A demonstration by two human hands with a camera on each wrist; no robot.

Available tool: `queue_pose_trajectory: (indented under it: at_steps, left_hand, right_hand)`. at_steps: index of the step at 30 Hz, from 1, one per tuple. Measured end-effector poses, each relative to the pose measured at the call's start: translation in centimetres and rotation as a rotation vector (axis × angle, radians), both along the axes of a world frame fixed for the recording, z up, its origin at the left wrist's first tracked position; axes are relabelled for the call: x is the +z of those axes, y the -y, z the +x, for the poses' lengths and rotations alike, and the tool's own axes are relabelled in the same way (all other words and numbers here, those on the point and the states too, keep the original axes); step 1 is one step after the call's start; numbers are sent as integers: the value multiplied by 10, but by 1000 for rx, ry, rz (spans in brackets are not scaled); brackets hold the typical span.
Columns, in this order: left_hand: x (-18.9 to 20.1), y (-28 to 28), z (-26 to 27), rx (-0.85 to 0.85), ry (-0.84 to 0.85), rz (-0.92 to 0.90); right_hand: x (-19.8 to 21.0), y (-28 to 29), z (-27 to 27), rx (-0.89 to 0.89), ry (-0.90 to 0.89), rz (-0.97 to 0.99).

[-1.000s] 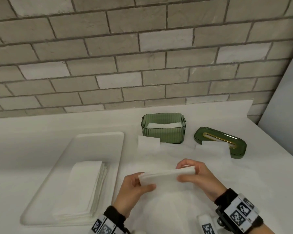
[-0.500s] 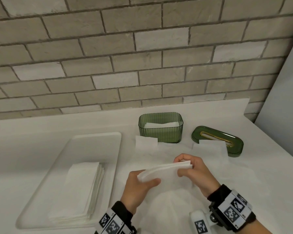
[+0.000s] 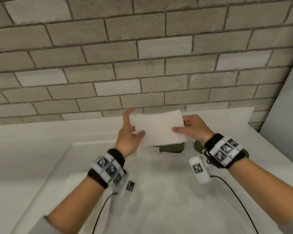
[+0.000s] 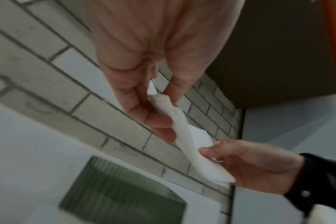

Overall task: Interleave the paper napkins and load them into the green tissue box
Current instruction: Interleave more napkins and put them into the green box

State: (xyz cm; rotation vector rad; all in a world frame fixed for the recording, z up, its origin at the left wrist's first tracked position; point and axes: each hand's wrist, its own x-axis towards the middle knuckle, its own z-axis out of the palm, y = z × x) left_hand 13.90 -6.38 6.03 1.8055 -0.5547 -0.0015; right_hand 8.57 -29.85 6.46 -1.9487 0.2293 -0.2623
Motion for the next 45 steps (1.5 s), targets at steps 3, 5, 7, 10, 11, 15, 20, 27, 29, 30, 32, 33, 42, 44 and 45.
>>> queue_pose_trajectory:
  at_steps: [3, 5, 7, 10, 11, 15, 20, 27, 29, 30, 32, 33, 42, 44, 45]
  left_hand:
    - [15, 22, 50, -14, 132, 128]
    - [6, 37, 72, 12, 171, 292]
    - [-11, 49, 87, 30, 132, 403]
    - [-35, 62, 104, 18, 87, 542]
    - [-42, 66, 107, 3, 81, 593]
    - [-57, 80, 110, -22, 96, 741]
    - [-56, 92, 110, -1, 125, 968]
    - [-49, 117, 105, -233, 84, 1060]
    - [-48, 122, 102, -263, -77, 1126]
    - [-46, 123, 101, -258, -92, 1148]
    - [-38, 122, 99, -278, -78, 1189]
    - [-34, 119, 97, -298, -58, 1202]
    - [-28, 46, 45, -65, 445, 520]
    - [-42, 33, 17, -112, 452, 583]
    - [-52, 30, 4, -165, 380, 699]
  right_hand:
    - [3, 10, 39, -94, 41, -105]
    - [-7, 17, 57, -113, 18, -182]
    - [-23, 23, 68, -116, -48, -268]
    - [-45, 28, 76, -67, -167, -513]
    - [-50, 28, 78, -51, -183, -597]
    - [-61, 28, 81, 12, -198, -847]
    - [-52, 23, 82, 21, -257, -1042]
    - [-51, 8, 95, 202, -413, -1091]
    - [-51, 7, 99, 336, -560, -1086]
    - [-52, 9, 101, 358, -567, -1070]
    - [-50, 13, 98, 356, -517, -980]
    - [-48, 16, 94, 342, -471, -912]
    - [-37, 35, 7, 163, 67, -554]
    - [-43, 33, -12, 289, -168, -560]
    - [-47, 30, -18, 368, -310, -619]
